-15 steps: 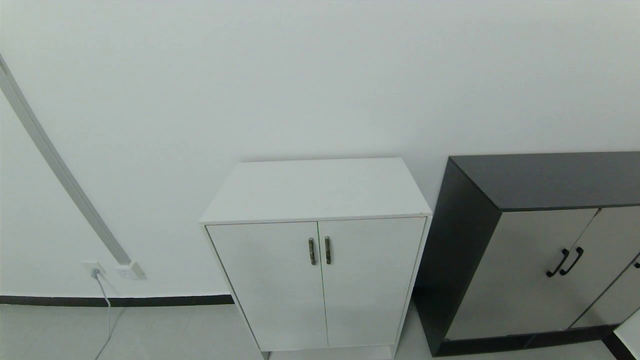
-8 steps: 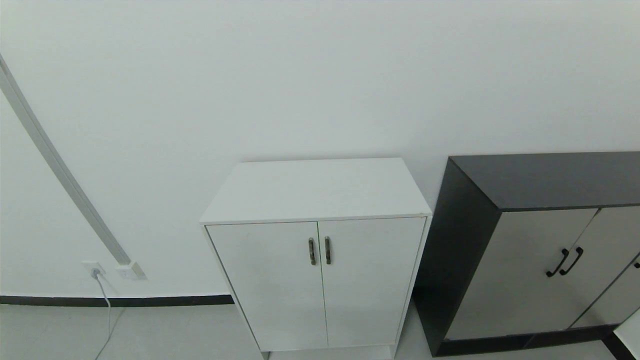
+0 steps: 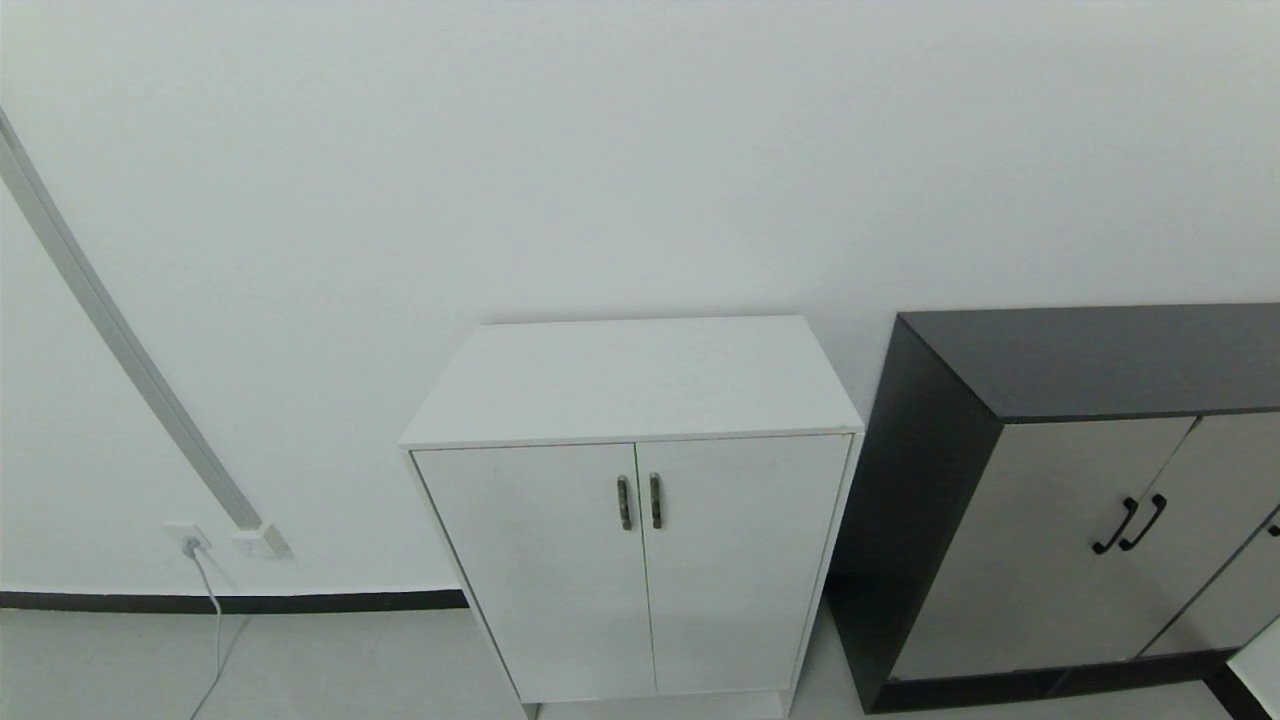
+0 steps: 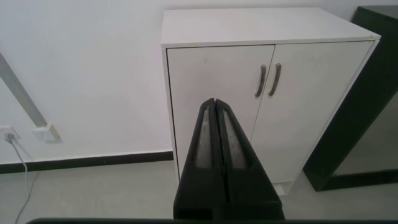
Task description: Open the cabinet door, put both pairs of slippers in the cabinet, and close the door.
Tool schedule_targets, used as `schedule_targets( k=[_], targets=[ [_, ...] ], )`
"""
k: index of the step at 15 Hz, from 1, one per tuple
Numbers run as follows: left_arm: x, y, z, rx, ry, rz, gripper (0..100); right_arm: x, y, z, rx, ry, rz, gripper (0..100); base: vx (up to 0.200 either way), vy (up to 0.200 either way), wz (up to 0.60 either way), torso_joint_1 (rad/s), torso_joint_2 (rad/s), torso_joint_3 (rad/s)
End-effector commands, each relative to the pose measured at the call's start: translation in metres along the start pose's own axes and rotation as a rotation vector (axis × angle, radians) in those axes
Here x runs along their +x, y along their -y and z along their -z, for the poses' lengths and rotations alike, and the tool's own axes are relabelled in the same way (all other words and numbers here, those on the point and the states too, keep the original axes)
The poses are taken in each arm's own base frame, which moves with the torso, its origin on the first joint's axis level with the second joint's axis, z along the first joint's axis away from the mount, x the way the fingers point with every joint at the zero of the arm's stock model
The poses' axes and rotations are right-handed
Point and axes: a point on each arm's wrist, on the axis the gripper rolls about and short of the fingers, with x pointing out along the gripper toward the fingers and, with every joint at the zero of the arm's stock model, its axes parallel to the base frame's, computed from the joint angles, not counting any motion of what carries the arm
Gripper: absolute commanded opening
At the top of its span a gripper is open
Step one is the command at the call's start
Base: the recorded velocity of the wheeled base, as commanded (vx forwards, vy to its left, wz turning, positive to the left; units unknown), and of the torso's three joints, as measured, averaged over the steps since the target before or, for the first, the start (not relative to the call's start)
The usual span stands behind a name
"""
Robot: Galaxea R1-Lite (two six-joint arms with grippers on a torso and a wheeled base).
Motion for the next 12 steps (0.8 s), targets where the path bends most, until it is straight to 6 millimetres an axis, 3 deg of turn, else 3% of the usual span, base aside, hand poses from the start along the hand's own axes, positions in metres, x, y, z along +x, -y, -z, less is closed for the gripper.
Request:
schedule_targets(
  k=[1, 12],
  targets=[
    [0.0001, 0.0, 0.0, 0.0, -0.002, 0.0, 0, -0.0011, 0.0001, 0.0003, 0.004, 0.014, 0.003, 0, 0.0, 0.0, 0.0, 0.0, 0.0, 0.0],
    [0.0, 0.0, -0.0001, 0.002, 0.001, -0.002, 0, -0.0011, 0.0016, -0.0001, 0.014, 0.022, 0.069, 0, 0.0, 0.0, 0.0, 0.0, 0.0, 0.0]
  ],
)
